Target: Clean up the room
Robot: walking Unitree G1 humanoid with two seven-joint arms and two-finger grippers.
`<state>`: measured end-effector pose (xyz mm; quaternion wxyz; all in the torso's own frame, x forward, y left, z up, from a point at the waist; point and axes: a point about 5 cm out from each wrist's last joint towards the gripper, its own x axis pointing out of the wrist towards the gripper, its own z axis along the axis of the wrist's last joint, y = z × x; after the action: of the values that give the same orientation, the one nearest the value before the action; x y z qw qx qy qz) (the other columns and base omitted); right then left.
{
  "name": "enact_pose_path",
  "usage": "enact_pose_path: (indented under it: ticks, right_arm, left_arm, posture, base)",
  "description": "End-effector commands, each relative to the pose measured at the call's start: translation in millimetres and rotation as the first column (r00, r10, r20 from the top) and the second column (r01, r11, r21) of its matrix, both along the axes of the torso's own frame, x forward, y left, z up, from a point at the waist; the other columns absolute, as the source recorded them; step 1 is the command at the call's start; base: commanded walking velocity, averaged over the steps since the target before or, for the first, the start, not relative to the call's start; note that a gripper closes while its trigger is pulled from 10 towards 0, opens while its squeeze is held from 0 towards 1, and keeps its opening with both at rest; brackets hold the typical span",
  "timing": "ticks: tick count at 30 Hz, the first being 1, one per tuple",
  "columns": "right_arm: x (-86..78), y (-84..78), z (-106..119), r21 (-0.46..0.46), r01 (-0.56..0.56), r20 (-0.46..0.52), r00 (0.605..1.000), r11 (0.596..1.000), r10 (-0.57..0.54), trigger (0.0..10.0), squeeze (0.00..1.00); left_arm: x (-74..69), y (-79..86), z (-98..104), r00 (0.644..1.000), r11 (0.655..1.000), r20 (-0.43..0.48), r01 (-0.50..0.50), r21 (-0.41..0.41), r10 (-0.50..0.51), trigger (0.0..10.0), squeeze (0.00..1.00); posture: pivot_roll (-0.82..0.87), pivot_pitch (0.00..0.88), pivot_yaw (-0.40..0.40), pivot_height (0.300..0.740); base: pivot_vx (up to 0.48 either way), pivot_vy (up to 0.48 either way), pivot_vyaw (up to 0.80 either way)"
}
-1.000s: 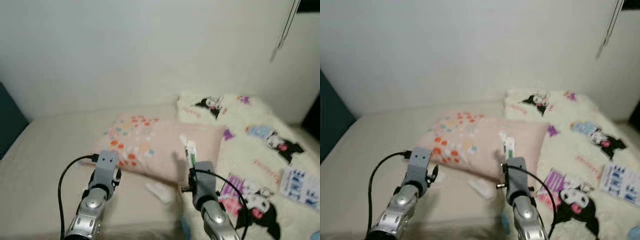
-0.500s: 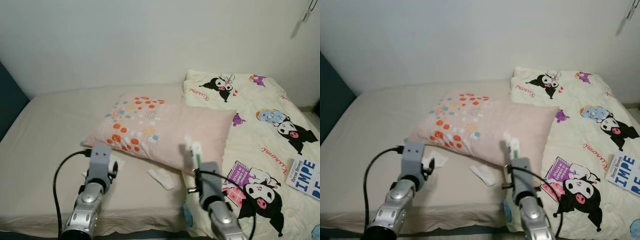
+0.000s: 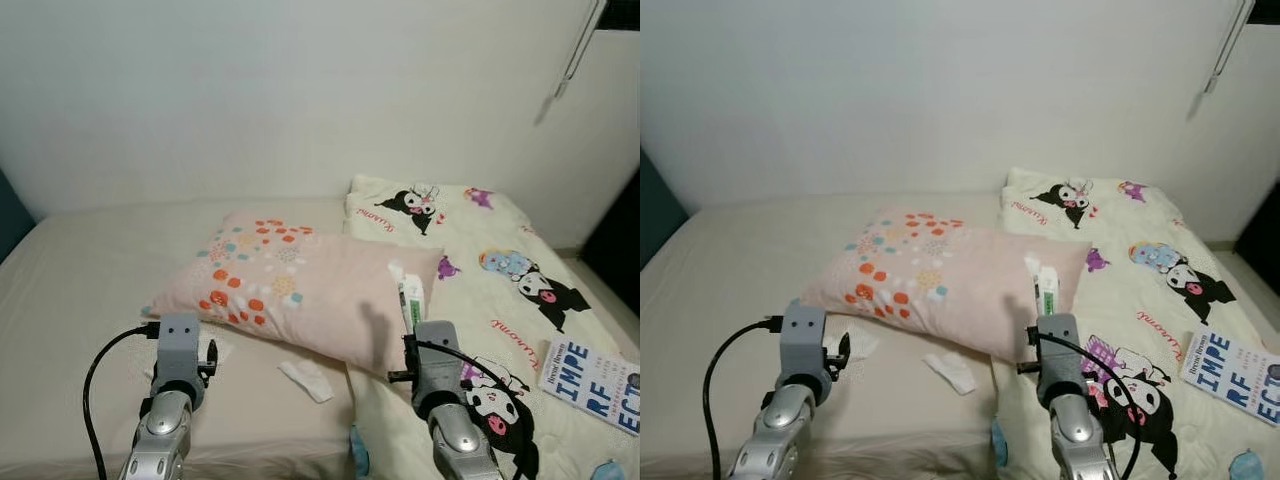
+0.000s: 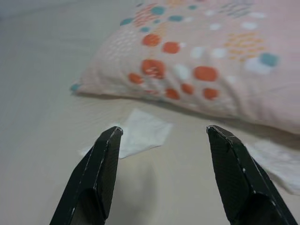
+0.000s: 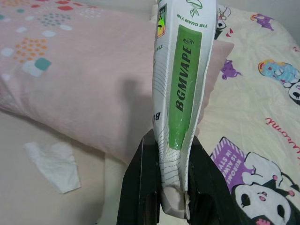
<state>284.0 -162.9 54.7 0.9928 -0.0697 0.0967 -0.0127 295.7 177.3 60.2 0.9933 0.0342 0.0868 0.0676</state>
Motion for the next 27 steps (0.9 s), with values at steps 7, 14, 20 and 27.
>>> enact_pose_path:
  ticks: [7,14,20,27]
  right_arm:
    - [-0.4,1.7,-7,0.015,-0.001,-0.028,1.000,1.000,0.001,10.0,0.00]
    - [6.7,4.1,-4,0.086,0.010,-0.021,1.000,0.996,-0.009,10.0,0.00]
    - [7.3,7.0,-4,0.099,0.001,-0.019,1.000,0.995,0.001,10.0,0.00]
    - [8.7,5.8,-7,0.052,-0.001,-0.031,1.000,0.999,0.003,10.0,0.00]
  left_arm:
    - [5.1,-9.2,2,0.999,0.998,0.013,0.052,0.039,-0.052,10.0,0.00]
    - [10.2,-11.5,7,0.998,0.996,0.032,0.047,0.075,-0.050,10.0,0.00]
    - [10.2,-13.5,7,0.998,0.997,0.034,0.045,0.060,-0.047,10.0,0.00]
    - [11.6,-22.0,9,0.996,0.996,0.048,0.080,0.036,-0.081,10.0,0.00]
  posture:
    - [-0.05,0.030,0.019,0.740]
    - [-0.05,0.034,0.023,0.740]
    - [-0.05,0.036,0.024,0.740]
    - [-0.05,0.030,0.023,0.740]
  base:
    - [0.000,0.000,0.00]
    - [0.000,0.000,0.00]
    - [0.000,0.000,0.00]
    - [0.000,0.000,0.00]
